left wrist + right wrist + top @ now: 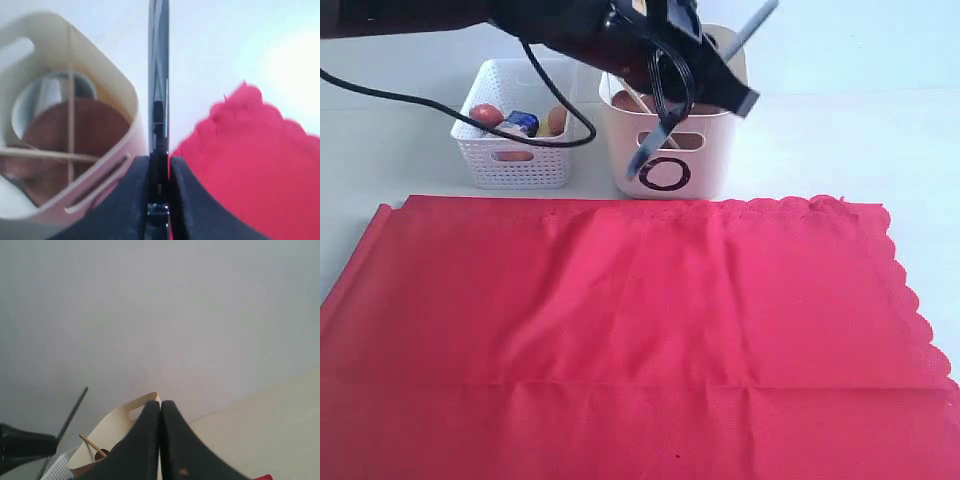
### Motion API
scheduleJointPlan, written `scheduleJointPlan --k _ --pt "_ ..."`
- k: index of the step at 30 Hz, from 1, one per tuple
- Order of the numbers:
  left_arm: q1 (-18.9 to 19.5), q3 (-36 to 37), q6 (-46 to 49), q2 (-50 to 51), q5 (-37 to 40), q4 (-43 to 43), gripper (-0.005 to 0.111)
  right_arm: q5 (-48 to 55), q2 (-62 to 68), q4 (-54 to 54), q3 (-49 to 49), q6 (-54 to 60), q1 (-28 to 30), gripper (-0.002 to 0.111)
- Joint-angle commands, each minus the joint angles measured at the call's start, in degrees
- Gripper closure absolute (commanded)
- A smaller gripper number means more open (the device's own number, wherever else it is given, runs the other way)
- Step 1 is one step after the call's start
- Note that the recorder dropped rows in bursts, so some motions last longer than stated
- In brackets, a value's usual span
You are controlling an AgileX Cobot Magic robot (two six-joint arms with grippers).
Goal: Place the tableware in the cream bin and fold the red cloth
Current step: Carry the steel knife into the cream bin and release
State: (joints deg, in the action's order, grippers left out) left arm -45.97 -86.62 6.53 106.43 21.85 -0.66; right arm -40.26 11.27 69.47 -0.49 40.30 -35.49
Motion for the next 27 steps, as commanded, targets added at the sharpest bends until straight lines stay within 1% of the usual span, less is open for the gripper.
scheduleJointPlan --k 1,6,9,13,18,23,27 --pt "2.7 0.0 -3.8 1.0 -15.7 0.0 0.107 -0.2 -0.1 -0.5 0.2 0.2 0.2 0.108" --pt "4.9 0.0 -7.4 4.5 -30.9 0.0 0.107 -0.2 -0.1 -0.5 0.2 0.2 0.2 0.108" --pt "6.1 0.0 -7.4 7.3 -38.1 -0.2 0.107 -0.2 -0.1 -0.5 0.2 0.2 0.2 0.108" --pt "6.7 -0.2 -7.4 10.5 -44.9 -0.2 0.107 -0.2 -0.1 -0.5 0.2 0.2 0.2 0.108" --pt "7.6 -2.2 -7.4 13.6 -46.4 -0.2 0.107 -0.2 -0.1 -0.5 0.2 0.2 0.2 0.108" --pt "7.9 -2.4 -6.9 14.9 -49.9 -0.2 0.107 -0.2 -0.1 -0.5 0.2 0.2 0.2 0.108" --pt "8.3 -2.8 -6.9 16.2 -50.7 -0.2 0.107 -0.2 -0.1 -0.5 0.2 0.2 0.2 0.108"
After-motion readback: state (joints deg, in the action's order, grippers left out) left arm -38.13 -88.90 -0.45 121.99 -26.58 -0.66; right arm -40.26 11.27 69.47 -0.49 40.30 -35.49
